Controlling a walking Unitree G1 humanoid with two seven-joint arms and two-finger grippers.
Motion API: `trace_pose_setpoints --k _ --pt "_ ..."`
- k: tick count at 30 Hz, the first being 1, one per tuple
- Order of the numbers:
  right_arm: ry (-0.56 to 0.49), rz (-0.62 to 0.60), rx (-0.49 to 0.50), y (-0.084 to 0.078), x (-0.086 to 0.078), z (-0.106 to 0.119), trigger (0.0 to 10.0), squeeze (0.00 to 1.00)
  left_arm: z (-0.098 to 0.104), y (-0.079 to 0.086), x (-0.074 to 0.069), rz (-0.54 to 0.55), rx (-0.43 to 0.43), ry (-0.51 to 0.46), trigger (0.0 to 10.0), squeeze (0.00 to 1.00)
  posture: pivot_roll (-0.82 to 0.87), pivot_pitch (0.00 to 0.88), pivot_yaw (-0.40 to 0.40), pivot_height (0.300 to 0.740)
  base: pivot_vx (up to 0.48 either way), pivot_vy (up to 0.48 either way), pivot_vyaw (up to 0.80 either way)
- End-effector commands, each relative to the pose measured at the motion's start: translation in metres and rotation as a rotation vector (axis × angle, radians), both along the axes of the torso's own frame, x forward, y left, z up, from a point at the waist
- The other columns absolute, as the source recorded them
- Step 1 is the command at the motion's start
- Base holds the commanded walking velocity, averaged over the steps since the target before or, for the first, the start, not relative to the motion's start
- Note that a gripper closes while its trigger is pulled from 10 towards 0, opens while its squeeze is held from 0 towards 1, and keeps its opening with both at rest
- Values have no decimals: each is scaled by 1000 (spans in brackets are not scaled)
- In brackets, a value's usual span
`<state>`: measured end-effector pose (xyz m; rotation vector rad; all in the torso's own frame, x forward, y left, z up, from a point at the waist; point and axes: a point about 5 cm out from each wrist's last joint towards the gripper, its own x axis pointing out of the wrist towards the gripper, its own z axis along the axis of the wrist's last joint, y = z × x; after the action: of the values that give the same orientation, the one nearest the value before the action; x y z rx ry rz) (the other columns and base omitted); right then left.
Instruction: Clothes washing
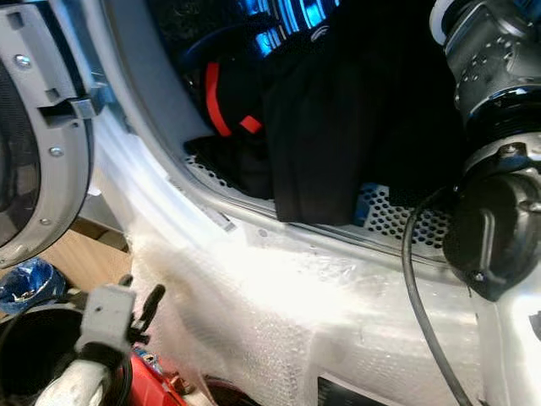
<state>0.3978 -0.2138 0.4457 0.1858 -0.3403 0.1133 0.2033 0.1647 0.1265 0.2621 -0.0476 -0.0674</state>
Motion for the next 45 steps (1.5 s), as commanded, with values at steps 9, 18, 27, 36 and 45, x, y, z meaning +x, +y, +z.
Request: trace_pose_setpoints --k 9,18,27,36,45 --pt "11 -4 -66 2 2 -6 10000 0 -37 55 -61 420 -174 215 10000 0 27 64 49 740 0 0 0" --pt "-27 1 -75 -7 -11 17 10000 1000 -37 58 -54 420 -152 195 10000 0 18 70 30 740 0 0 0" --pt "-64 145 -188 -10 -50 44 10000 90 -42 51 -44 370 -176 207 10000 0 -27 62 11 740 0 0 0" --pt "101 387 -64 -4 -93 18 10000 0 -47 50 -34 351 -181 206 10000 0 -52 55 5 740 0 0 0" --pt "171 -42 -382 -39 -102 -32 10000 0 -47 43 -23 305 -186 200 10000 0 -74 75 13 740 0 0 0"
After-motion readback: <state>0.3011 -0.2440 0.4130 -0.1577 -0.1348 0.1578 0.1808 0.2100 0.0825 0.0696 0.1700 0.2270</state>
